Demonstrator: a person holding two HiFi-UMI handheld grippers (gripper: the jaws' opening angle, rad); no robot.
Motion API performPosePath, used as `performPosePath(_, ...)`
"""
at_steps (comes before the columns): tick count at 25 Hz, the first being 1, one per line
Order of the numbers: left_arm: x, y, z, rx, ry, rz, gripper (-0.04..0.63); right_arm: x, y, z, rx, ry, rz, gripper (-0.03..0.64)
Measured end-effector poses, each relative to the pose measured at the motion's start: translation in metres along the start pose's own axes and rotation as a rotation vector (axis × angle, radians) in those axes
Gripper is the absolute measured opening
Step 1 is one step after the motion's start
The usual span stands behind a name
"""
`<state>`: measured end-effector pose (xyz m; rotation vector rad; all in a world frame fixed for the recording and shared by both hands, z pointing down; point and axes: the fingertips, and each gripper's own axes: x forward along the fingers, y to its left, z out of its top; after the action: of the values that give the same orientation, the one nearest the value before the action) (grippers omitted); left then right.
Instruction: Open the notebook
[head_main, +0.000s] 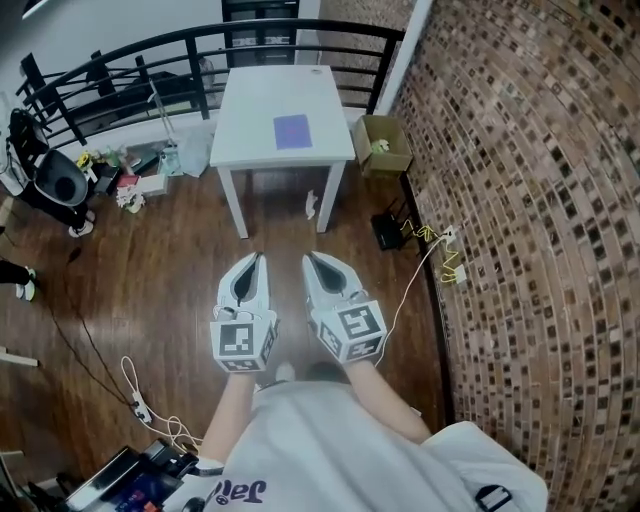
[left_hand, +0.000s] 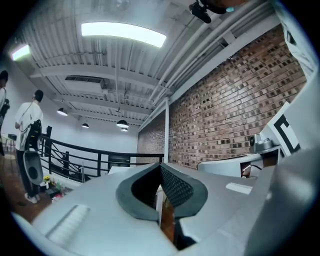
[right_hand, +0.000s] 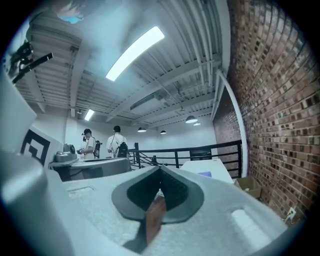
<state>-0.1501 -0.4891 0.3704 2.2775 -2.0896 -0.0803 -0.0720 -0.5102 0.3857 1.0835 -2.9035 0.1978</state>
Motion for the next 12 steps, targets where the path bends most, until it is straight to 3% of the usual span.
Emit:
performPosePath(4,0.042,0.016,-0.018,-0.023,0.043,-0.001,0.017,0.031,-0.024,-0.011,0.018,0.036,-0.006,-0.012)
performPosePath(8,0.115,0.014,-0.017,-0.009,0.028,-0.035,0.017,0.071,-0.080,-0.002,0.030,0.025,-0.020,-0.012)
performPosePath(12,0.170,0.021,-0.010,0.002,0.015,0.006,0.017,0.119,-0.119,0.015,0.015,0.009,0.045,-0.012)
